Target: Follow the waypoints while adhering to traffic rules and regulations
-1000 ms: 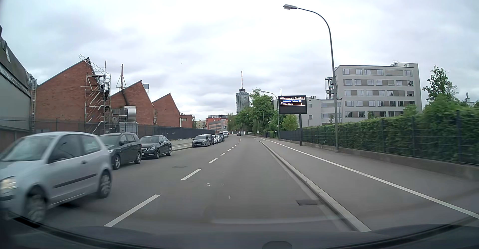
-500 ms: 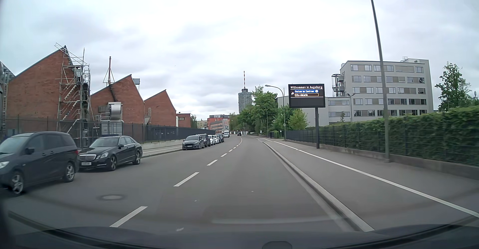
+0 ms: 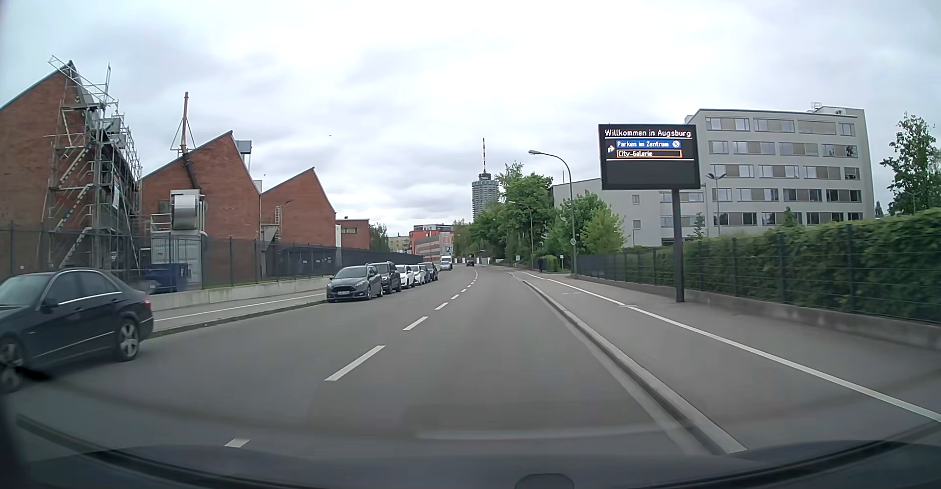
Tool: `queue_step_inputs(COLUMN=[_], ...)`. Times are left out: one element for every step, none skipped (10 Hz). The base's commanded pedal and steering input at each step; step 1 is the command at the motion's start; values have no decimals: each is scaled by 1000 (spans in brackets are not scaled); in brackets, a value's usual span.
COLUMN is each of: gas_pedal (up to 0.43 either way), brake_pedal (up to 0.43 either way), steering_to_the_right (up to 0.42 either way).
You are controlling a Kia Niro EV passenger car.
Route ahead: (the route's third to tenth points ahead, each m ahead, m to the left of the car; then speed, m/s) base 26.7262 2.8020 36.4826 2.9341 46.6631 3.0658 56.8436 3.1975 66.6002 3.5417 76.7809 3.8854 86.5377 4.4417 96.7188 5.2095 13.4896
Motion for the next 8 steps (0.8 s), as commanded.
queue_step_inputs(gas_pedal=[118, 118, 118, 118, 118, 118, 118, 118], brake_pedal=[0, 0, 0, 0, 0, 0, 0, 0], steering_to_the_right=[-6, -6, -4, -2, -2, -2, -2, -2])
